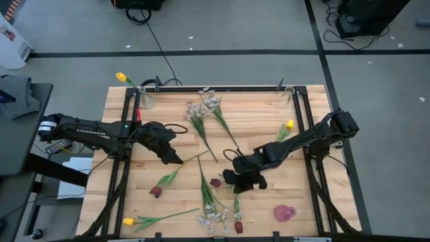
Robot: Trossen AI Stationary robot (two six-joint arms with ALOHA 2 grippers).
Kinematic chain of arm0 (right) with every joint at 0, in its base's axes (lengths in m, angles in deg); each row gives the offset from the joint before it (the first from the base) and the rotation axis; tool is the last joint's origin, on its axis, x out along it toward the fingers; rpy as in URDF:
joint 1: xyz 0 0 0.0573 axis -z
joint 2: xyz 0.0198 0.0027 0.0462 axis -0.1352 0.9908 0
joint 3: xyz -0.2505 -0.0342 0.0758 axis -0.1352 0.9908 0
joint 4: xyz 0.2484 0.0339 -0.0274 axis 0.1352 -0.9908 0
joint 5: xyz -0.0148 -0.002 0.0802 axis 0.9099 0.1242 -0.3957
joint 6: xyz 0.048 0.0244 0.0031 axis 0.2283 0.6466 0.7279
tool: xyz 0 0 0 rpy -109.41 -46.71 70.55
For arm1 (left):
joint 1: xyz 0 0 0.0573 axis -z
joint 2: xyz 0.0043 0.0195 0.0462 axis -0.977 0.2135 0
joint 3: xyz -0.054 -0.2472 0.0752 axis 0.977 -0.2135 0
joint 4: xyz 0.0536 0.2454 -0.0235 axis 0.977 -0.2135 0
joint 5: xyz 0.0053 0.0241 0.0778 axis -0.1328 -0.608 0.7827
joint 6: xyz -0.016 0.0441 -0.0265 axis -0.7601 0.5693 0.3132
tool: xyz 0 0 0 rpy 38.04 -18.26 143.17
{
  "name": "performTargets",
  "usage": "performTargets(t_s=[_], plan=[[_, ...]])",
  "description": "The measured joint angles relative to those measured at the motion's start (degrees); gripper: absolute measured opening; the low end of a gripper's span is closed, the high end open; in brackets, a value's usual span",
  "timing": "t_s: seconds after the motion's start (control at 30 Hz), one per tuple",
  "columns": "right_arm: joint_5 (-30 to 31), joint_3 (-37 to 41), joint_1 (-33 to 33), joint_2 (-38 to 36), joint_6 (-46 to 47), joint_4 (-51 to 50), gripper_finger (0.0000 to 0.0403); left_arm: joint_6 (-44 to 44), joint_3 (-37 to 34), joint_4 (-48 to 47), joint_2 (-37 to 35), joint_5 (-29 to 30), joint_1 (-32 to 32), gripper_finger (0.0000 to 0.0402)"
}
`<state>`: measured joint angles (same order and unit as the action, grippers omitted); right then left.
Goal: Sort flowers into vase by color
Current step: Put the bottom red flower into the right transparent vase
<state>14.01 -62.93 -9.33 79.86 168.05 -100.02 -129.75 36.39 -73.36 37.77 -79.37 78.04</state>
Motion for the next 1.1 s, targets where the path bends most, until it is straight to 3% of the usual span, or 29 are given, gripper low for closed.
performTargets(t_s=[0.27, 0.4, 0.53, 0.97, 1.1], plan=[[5.81, -0.02, -0.83, 3.72, 4.7, -3.2, 0.0216, -0.08, 0.0, 6.14, 0.0, -0.02, 0.0, 0.0308], [14.72, -0.02, -0.89, 3.78, 9.7, -9.23, 0.0255, -0.24, 0.02, 7.98, 0.0, 0.1, 0.0, 0.0308], [18.11, 0.0, -1.02, 3.73, 10.47, -11.03, 0.0262, -1.42, 0.0, 8.33, 0.0, 0.46, 0.0, 0.0308], [25.33, -0.02, -4.74, 3.71, 12.97, -7.63, 0.0234, -1.43, 0.0, 8.69, 0.0, 2.14, 0.0, 0.0308], [25.5, -0.02, -5.24, 5.14, 12.59, -6.28, 0.0233, -1.37, 0.0, 8.68, 0.0, 2.93, 0.0, 0.0308]])
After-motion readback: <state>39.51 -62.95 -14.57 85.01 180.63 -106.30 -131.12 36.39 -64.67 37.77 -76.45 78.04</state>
